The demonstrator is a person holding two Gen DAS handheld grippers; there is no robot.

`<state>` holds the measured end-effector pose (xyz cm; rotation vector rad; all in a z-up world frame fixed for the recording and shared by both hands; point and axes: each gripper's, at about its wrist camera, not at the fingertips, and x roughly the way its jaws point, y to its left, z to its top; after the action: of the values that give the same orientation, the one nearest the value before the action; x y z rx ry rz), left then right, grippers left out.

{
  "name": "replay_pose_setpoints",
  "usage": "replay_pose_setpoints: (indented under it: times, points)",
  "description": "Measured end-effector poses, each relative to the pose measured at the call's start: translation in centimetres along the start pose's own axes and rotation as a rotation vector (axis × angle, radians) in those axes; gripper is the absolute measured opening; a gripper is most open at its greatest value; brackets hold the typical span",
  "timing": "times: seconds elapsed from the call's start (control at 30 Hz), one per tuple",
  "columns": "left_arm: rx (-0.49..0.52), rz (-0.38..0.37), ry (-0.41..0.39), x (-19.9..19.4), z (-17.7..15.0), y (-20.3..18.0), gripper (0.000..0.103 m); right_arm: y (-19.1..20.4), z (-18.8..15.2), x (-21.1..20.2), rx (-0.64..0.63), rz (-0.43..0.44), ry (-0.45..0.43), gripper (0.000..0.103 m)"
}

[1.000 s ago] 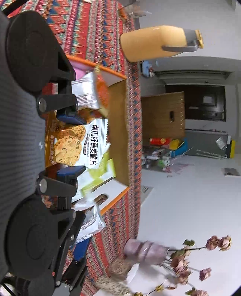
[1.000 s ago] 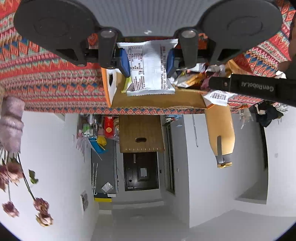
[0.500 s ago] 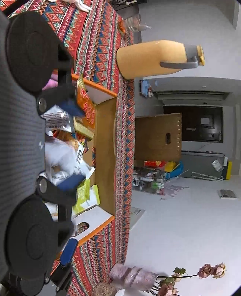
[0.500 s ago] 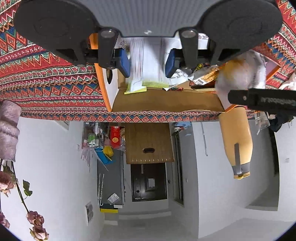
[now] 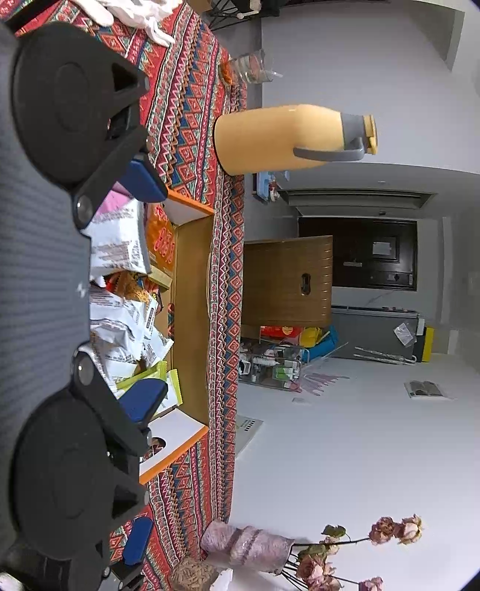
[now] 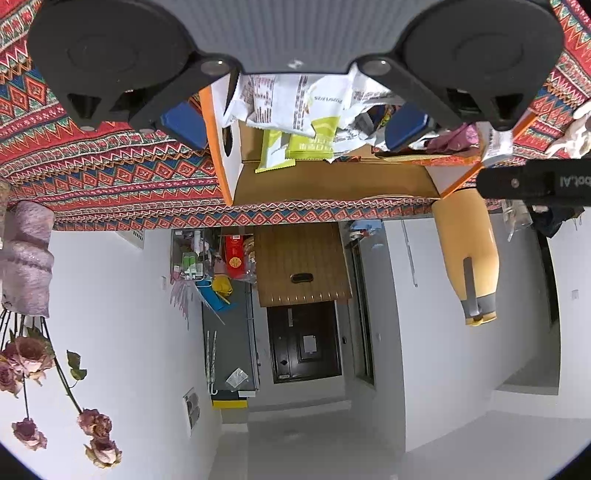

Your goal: Organize snacks

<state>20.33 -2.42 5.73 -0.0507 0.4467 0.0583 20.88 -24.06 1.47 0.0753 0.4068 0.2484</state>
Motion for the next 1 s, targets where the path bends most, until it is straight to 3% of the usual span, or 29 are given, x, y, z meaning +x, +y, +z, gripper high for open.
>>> replay_pose_setpoints:
  times: [0.53, 1.0]
  points:
    - [0.015, -0.069, 0.015, -8.5, -4.9, 1.7, 0.103, 0.7, -3.9, -10.7, -0.012, -0.001, -0.025, 0.103]
    - [0.049, -0.102, 0.112, -11.8, -11.4, 3.0, 0.103, 1.9, -8.9, -14.6, -0.002, 0.010, 0.058, 0.103]
